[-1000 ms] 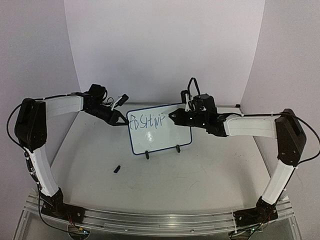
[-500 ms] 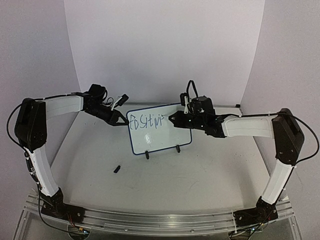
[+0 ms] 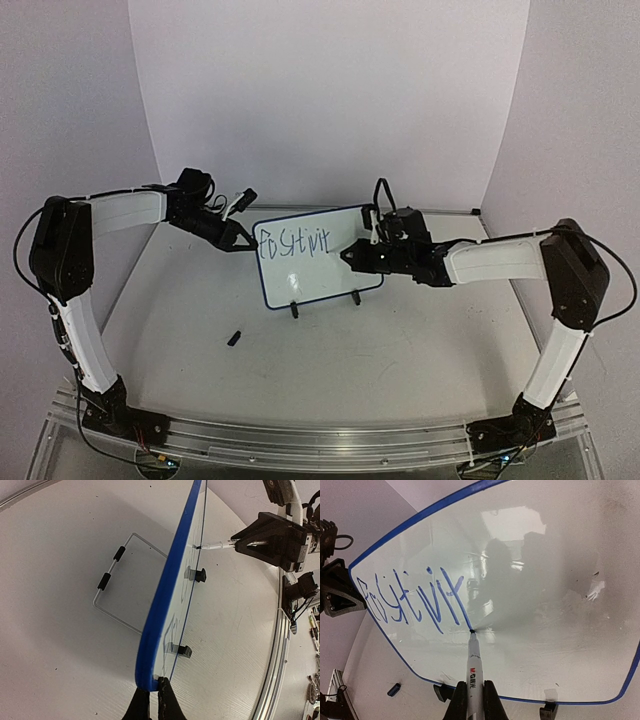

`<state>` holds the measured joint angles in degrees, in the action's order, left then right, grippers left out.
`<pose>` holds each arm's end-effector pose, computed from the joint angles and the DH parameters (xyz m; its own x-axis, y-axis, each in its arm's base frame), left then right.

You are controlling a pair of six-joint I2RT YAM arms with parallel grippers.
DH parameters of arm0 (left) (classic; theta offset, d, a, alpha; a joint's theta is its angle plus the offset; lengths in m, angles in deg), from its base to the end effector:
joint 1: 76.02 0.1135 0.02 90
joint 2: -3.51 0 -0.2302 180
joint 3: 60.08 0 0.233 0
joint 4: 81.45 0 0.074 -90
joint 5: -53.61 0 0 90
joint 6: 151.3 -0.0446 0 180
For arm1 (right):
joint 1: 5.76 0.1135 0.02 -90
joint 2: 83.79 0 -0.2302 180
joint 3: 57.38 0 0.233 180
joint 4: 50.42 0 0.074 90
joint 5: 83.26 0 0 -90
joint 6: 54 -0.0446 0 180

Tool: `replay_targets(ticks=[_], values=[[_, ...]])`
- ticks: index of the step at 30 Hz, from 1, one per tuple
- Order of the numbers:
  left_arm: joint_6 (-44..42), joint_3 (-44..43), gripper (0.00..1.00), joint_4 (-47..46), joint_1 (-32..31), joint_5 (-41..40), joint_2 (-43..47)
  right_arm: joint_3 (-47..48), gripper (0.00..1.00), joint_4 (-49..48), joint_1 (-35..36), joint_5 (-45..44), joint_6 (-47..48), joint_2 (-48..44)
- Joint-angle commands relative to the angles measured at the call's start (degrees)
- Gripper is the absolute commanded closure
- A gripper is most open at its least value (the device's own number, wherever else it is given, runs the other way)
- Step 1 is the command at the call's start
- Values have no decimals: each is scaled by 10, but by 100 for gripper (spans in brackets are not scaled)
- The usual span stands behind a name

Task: Write a sentence on the whiteboard
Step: Write on the whiteboard with the whiteboard marker without the cap.

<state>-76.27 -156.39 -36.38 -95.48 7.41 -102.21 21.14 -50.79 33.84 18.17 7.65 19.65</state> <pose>0.3423 -0.1537 0.2106 -0.5813 0.4031 -0.7068 0.7968 0.4580 -0.3941 0.2963 0.2566 0.1903 -0.6444 0.0710 -0.7614 -0.5201 0.6893 0.5044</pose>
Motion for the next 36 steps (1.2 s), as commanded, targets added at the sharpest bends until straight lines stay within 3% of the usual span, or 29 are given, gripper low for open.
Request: replay_targets(ticks=[1,16,36], values=[[-31,-15,100,4,-6,-20,21,5,100,3,-3,-43,1,-32],[-32,-14,100,4,-6,-20,24,-11,100,-6,-3,-2,25,-124],[-34,-12,100,5,-7,-26,21,-34,100,-37,-47,102,41,-87]])
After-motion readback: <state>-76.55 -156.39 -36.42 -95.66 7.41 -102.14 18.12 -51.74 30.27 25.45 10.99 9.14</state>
